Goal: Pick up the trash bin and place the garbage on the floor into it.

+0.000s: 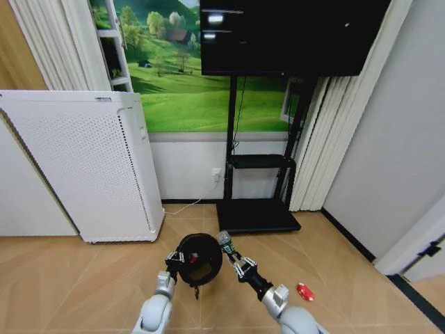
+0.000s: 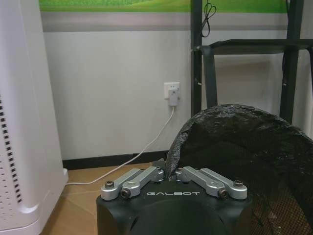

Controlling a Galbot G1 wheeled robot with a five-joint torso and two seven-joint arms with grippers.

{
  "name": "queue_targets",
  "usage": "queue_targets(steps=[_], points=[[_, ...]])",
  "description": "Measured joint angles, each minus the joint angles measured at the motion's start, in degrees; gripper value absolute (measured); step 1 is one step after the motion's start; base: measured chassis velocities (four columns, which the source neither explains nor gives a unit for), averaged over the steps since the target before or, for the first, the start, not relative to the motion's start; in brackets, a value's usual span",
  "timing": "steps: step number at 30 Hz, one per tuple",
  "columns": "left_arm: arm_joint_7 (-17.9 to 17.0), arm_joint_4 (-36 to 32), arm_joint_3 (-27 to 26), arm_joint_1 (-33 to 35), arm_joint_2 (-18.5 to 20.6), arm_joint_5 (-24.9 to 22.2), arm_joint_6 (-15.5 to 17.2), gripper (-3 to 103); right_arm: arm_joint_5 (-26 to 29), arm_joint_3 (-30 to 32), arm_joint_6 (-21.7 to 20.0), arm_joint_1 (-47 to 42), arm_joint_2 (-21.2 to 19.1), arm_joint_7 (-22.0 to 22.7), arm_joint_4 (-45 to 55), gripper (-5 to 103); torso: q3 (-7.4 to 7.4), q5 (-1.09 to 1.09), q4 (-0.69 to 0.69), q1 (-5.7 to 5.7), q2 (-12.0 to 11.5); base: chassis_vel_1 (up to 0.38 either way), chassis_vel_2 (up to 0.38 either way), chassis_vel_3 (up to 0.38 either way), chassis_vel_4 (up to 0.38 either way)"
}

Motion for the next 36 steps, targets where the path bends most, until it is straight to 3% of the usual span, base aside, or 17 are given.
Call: queue_targets(steps=[14,18,21,23,26,30,33,36], points=[[-0.1,2.5,1.9,-2.4,-2.9,1.3,-0.4,4,-1.3,-7.4,-0.1,7.3,7.8,0.5,-10.1,18,0.00,0.00,0.01,0.00,0.0,0.000,0.000,0.000,0.000],[-0.1,2.5,2.0,-2.6,-3.2,1.3,-0.4,4,-2.4,-7.9,-0.3,7.3,8.4,0.8,-10.8,18,0.00,0.00,0.01,0.00,0.0,0.000,0.000,0.000,0.000],[-0.1,2.5,2.1,-2.6,-3.2,1.3,-0.4,4,-2.8,-7.9,-0.8,7.1,8.7,1.0,-11.0,33,0.00,0.00,0.01,0.00,0.0,0.000,0.000,0.000,0.000],[-0.1,2.5,2.1,-2.6,-3.2,1.3,-0.4,4,-2.8,-7.9,-0.8,7.1,8.7,1.0,-11.0,33,0.00,0.00,0.01,0.00,0.0,0.000,0.000,0.000,0.000],[-0.1,2.5,2.3,-2.5,-3.4,1.5,-0.4,4,-2.8,-7.6,-1.0,7.1,8.7,0.9,-11.1,49,0.00,0.00,0.01,0.00,0.0,0.000,0.000,0.000,0.000],[0.0,2.5,2.5,-2.4,-3.5,1.5,-0.4,4,-2.8,-7.4,-1.0,7.1,8.6,0.9,-11.2,60,0.00,-0.01,0.01,0.00,0.0,0.000,0.000,0.000,0.000],[0.0,2.5,2.5,-2.2,-3.6,1.6,-0.4,4,-2.9,-7.3,-1.0,7.0,8.6,0.9,-11.2,77,0.00,0.00,0.01,0.00,0.0,0.000,0.000,0.000,0.000],[0.0,2.5,2.6,-2.2,-3.6,1.6,-0.4,4,-2.9,-7.3,-1.1,7.0,8.7,0.9,-11.3,82,0.00,0.00,0.01,0.00,0.0,0.000,0.000,0.000,0.000]])
